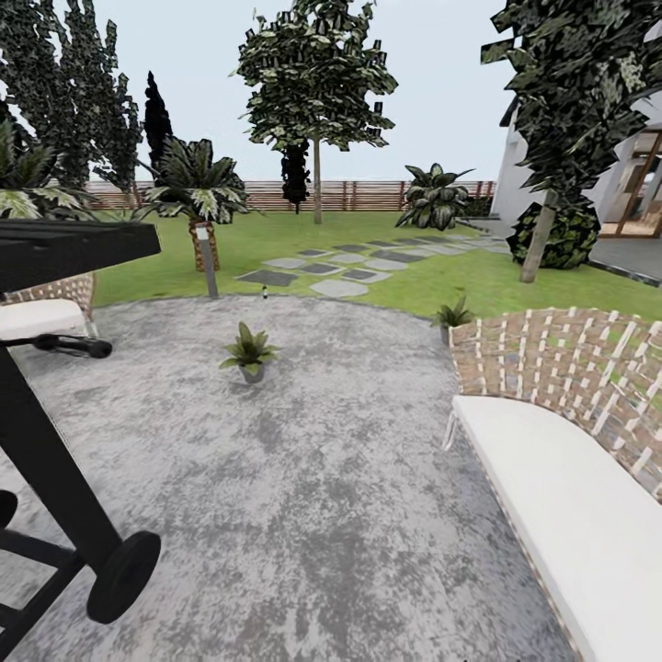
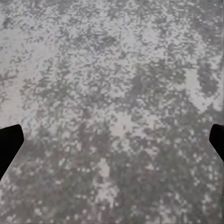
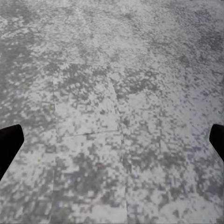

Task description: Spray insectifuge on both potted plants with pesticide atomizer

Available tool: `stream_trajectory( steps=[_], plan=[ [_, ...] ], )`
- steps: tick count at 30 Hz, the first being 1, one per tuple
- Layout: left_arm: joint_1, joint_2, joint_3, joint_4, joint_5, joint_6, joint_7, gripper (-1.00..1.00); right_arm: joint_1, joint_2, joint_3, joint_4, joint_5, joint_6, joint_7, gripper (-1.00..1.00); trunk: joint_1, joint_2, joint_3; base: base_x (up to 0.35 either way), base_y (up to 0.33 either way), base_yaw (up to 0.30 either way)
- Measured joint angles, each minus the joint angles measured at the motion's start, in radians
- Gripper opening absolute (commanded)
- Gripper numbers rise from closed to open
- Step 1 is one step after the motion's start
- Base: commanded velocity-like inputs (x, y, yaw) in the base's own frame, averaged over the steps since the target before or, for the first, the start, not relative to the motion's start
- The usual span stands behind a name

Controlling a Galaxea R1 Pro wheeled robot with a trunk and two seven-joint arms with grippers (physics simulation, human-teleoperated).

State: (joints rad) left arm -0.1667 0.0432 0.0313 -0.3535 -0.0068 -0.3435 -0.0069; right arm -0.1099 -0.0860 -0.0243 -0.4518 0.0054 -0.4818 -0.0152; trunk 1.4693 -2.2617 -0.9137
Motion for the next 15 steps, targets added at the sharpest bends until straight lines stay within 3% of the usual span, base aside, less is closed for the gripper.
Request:
stream_trajectory(
  steps=[15],
  plan=[
    [0.000,0.000,0.000,0.000,0.001,0.000,0.000,1.00,0.000,0.000,0.000,0.000,0.000,0.000,0.001,1.00,0.000,0.000,0.000,0.334,-0.090,0.000]
  ],
)
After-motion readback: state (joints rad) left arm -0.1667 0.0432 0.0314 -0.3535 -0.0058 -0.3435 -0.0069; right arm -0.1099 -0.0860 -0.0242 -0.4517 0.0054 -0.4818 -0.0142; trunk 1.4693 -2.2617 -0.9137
